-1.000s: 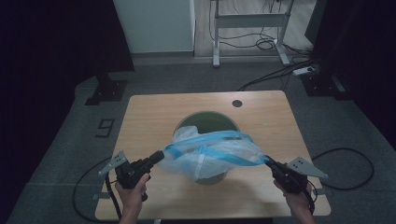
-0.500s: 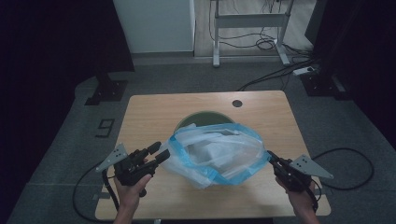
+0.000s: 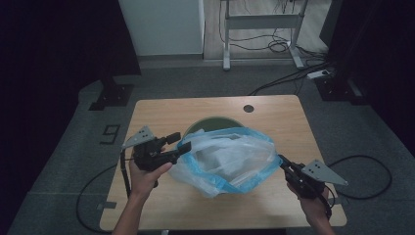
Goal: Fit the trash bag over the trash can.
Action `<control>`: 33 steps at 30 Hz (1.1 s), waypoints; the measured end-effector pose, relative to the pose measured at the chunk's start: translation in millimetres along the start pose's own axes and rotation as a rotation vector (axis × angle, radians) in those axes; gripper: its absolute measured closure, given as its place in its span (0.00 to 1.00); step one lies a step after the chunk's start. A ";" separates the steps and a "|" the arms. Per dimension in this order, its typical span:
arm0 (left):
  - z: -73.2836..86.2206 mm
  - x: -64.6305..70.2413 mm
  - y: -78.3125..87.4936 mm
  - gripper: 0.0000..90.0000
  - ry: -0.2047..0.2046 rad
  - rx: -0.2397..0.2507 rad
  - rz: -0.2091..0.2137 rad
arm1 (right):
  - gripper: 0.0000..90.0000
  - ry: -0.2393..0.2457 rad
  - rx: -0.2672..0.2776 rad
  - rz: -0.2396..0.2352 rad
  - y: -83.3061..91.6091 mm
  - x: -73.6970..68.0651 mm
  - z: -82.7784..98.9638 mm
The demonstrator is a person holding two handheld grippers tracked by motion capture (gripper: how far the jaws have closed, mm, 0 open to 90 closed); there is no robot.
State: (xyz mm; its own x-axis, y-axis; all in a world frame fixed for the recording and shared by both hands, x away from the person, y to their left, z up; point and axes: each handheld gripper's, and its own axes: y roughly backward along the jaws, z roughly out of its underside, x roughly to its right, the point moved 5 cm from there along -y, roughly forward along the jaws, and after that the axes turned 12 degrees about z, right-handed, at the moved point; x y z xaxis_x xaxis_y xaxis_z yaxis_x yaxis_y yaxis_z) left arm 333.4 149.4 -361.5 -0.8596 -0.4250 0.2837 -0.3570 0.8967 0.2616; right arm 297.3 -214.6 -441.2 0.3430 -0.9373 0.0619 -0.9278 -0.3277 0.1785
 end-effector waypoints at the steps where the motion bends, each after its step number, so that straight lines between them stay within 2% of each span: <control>1: -0.8 0.1 -4.2 0.57 -0.007 -0.017 -0.008 | 0.95 0.001 0.002 0.000 0.0 -0.2 -0.4; 3: -1.4 -1.2 -11.5 0.74 -0.011 -0.055 -0.037 | 0.95 0.005 0.007 -0.005 0.0 -0.6 -1.0; 5: -1.6 -3.4 -16.7 0.88 -0.005 -0.068 -0.053 | 0.94 0.012 0.008 -0.014 -0.3 -1.1 -1.3; 8: -2.7 -8.5 -18.6 0.99 -0.025 -0.044 -0.102 | 0.94 0.030 0.006 -0.007 -1.2 0.2 -1.2; 11: -6.3 -17.4 -15.4 0.99 -0.025 0.021 -0.138 | 0.94 0.027 0.003 0.007 -4.6 4.4 -1.1; 14: -10.2 -30.7 -12.0 0.99 -0.019 0.059 -0.177 | 0.94 0.023 -0.001 0.026 -12.0 8.8 -3.5; 16: -11.8 -40.4 -10.6 0.99 0.001 0.075 -0.190 | 0.94 0.029 -0.005 0.038 -20.0 10.9 -6.1; 22: -8.1 -66.3 -8.6 0.99 0.027 0.070 -0.215 | 0.94 0.047 -0.037 0.068 -50.8 14.2 -10.0; 25: -2.4 -80.8 -9.0 0.99 0.061 0.064 -0.217 | 0.94 0.048 -0.061 0.080 -66.7 15.6 -8.1; 26: -2.4 -80.8 -9.0 0.99 0.061 0.064 -0.217 | 0.94 0.046 -0.072 0.083 -71.9 15.7 -6.4; 27: 3.1 -89.9 -10.5 0.99 0.086 0.054 -0.220 | 0.94 0.043 -0.085 0.084 -76.8 15.8 -4.2; 33: 25.9 -109.6 -15.8 0.99 0.157 0.006 -0.228 | 0.95 0.023 -0.165 0.077 -98.2 15.2 16.4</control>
State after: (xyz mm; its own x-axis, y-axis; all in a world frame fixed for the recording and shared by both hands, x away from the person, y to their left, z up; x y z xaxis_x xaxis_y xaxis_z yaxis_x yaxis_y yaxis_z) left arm 423.7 185.0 -420.6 -0.6896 -0.6295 0.3580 -0.5372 0.7762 0.3301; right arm 391.2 -198.6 -473.9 0.2773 -0.9551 0.1041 -0.9152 -0.2297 0.3311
